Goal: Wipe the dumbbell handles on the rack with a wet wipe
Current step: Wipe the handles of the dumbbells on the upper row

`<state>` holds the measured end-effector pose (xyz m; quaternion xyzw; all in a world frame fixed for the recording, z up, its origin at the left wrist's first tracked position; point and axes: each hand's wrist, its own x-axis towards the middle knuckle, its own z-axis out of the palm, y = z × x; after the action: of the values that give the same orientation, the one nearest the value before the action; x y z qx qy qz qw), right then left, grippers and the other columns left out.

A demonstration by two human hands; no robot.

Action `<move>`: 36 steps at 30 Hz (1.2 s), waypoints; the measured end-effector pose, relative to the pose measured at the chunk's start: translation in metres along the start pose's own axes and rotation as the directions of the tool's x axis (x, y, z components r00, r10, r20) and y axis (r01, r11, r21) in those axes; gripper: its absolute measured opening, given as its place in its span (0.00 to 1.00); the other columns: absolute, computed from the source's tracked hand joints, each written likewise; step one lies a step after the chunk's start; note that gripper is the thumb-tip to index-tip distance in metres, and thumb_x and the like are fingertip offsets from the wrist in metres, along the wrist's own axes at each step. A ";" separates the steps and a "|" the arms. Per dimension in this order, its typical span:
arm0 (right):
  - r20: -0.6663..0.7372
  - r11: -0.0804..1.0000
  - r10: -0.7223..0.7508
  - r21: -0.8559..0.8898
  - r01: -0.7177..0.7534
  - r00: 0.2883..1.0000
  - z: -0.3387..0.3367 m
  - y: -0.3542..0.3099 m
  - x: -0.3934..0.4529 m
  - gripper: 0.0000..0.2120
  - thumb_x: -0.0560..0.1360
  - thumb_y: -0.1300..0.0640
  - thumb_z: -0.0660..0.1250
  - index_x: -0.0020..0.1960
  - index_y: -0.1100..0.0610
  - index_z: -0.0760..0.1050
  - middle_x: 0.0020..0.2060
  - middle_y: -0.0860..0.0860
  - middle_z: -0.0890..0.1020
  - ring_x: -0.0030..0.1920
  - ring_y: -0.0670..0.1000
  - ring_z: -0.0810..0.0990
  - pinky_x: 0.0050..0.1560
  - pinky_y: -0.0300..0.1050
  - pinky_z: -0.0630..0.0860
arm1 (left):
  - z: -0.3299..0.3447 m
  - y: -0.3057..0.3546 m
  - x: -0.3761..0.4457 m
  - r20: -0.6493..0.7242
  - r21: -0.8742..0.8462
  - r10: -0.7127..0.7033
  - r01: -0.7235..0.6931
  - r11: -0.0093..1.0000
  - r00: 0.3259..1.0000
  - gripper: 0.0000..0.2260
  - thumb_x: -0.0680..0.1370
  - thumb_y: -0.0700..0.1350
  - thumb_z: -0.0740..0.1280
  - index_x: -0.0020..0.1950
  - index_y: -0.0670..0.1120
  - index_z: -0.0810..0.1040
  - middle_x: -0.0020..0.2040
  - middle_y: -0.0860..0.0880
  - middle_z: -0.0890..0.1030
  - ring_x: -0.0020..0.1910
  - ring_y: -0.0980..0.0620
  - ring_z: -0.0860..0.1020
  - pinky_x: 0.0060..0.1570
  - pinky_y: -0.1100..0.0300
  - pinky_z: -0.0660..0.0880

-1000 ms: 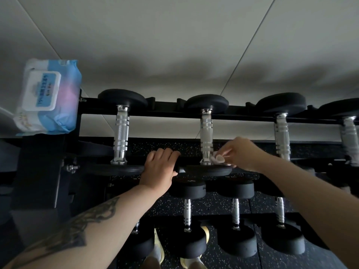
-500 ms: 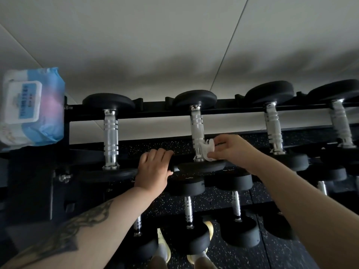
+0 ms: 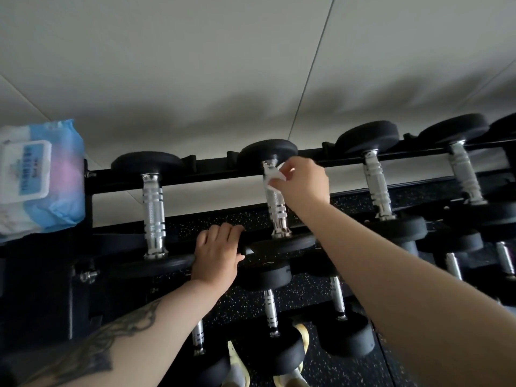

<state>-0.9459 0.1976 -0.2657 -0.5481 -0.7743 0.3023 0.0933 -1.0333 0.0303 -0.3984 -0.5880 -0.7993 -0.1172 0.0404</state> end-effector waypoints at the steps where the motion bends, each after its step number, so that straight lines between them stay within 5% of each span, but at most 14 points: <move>1: -0.033 0.999 0.017 0.049 -0.015 0.999 0.001 -0.001 0.006 0.06 0.72 0.53 0.71 0.45 0.53 0.77 0.40 0.49 0.82 0.40 0.50 0.80 0.42 0.44 0.78 | 0.000 0.000 0.000 0.001 -0.005 0.001 -0.001 1.000 1.000 0.29 0.58 0.50 0.81 0.55 0.48 0.76 0.47 0.51 0.77 0.45 0.48 0.75 0.48 0.54 0.68; 4: -0.009 0.987 0.089 0.133 -0.087 0.996 0.005 0.010 0.001 0.10 0.71 0.49 0.71 0.44 0.54 0.77 0.40 0.49 0.82 0.38 0.48 0.80 0.42 0.45 0.79 | 0.002 -0.001 0.000 0.001 -0.011 0.006 -0.006 1.000 1.000 0.28 0.59 0.50 0.81 0.55 0.48 0.77 0.47 0.51 0.77 0.45 0.48 0.75 0.48 0.55 0.65; 8: 0.218 0.989 0.070 -0.142 -0.039 0.973 -0.002 0.022 -0.014 0.10 0.70 0.49 0.73 0.41 0.54 0.74 0.38 0.49 0.80 0.37 0.48 0.78 0.35 0.39 0.75 | 0.002 -0.002 -0.001 0.005 -0.004 0.007 -0.007 1.000 1.000 0.27 0.59 0.50 0.81 0.55 0.48 0.77 0.46 0.51 0.77 0.45 0.48 0.75 0.48 0.54 0.66; 14: -0.044 0.999 0.038 0.003 -0.037 0.998 0.004 -0.013 0.014 0.09 0.70 0.50 0.73 0.42 0.52 0.74 0.39 0.49 0.80 0.40 0.50 0.78 0.41 0.42 0.75 | 0.000 -0.002 0.000 0.000 0.005 0.010 -0.010 1.000 1.000 0.28 0.58 0.51 0.81 0.54 0.48 0.77 0.46 0.50 0.77 0.44 0.47 0.75 0.46 0.55 0.65; 17: 0.028 0.985 0.096 0.139 -0.099 0.995 0.007 0.015 -0.019 0.10 0.70 0.50 0.73 0.42 0.52 0.73 0.39 0.47 0.81 0.34 0.44 0.78 0.33 0.37 0.74 | -0.001 -0.001 -0.001 0.014 0.007 0.007 -0.008 1.000 1.000 0.28 0.58 0.50 0.81 0.55 0.48 0.77 0.46 0.50 0.77 0.44 0.47 0.76 0.47 0.54 0.67; 20: 0.221 0.995 0.076 0.049 -0.089 0.972 0.000 0.047 -0.046 0.12 0.69 0.49 0.74 0.37 0.51 0.72 0.35 0.46 0.79 0.31 0.43 0.76 0.27 0.34 0.68 | -0.003 -0.001 -0.001 0.021 0.009 0.008 -0.009 1.000 1.000 0.29 0.58 0.50 0.81 0.55 0.46 0.77 0.46 0.49 0.78 0.44 0.46 0.76 0.47 0.53 0.69; 24: 0.101 0.987 0.034 0.154 -0.049 0.994 -0.022 0.070 -0.047 0.13 0.70 0.50 0.73 0.36 0.51 0.70 0.32 0.46 0.76 0.31 0.44 0.73 0.30 0.36 0.67 | -0.009 0.003 0.002 0.066 -0.011 -0.013 0.014 1.000 0.998 0.29 0.58 0.48 0.82 0.55 0.45 0.77 0.47 0.48 0.78 0.48 0.45 0.76 0.56 0.51 0.69; 27: 0.007 0.951 0.050 0.306 -0.050 0.999 -0.053 0.100 -0.056 0.13 0.69 0.51 0.74 0.36 0.54 0.72 0.31 0.50 0.79 0.29 0.45 0.73 0.30 0.36 0.69 | -0.012 0.021 -0.002 0.040 -0.075 -0.167 0.170 0.983 0.985 0.28 0.62 0.42 0.80 0.60 0.43 0.77 0.56 0.46 0.78 0.59 0.44 0.75 0.69 0.44 0.64; 30: -0.017 0.909 0.052 0.414 -0.040 0.998 -0.093 0.133 -0.067 0.11 0.68 0.55 0.76 0.37 0.56 0.74 0.32 0.51 0.83 0.33 0.47 0.80 0.36 0.39 0.77 | -0.020 0.064 -0.029 -0.003 -0.358 -0.458 0.426 0.831 0.889 0.29 0.67 0.35 0.75 0.66 0.39 0.71 0.66 0.42 0.72 0.68 0.44 0.67 0.70 0.49 0.63; 36: -0.102 0.846 0.002 0.531 0.053 0.995 -0.161 0.188 -0.036 0.10 0.67 0.58 0.76 0.38 0.58 0.75 0.33 0.51 0.83 0.36 0.48 0.82 0.38 0.38 0.78 | -0.009 0.198 -0.049 0.000 -0.622 -0.619 0.484 0.615 0.786 0.24 0.69 0.29 0.71 0.62 0.45 0.72 0.58 0.51 0.71 0.58 0.56 0.70 0.61 0.62 0.70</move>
<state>-0.7063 0.2647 -0.2378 -0.5047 -0.6618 0.4762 0.2838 -0.8308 0.0381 -0.3721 -0.2775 -0.8539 -0.4293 -0.0973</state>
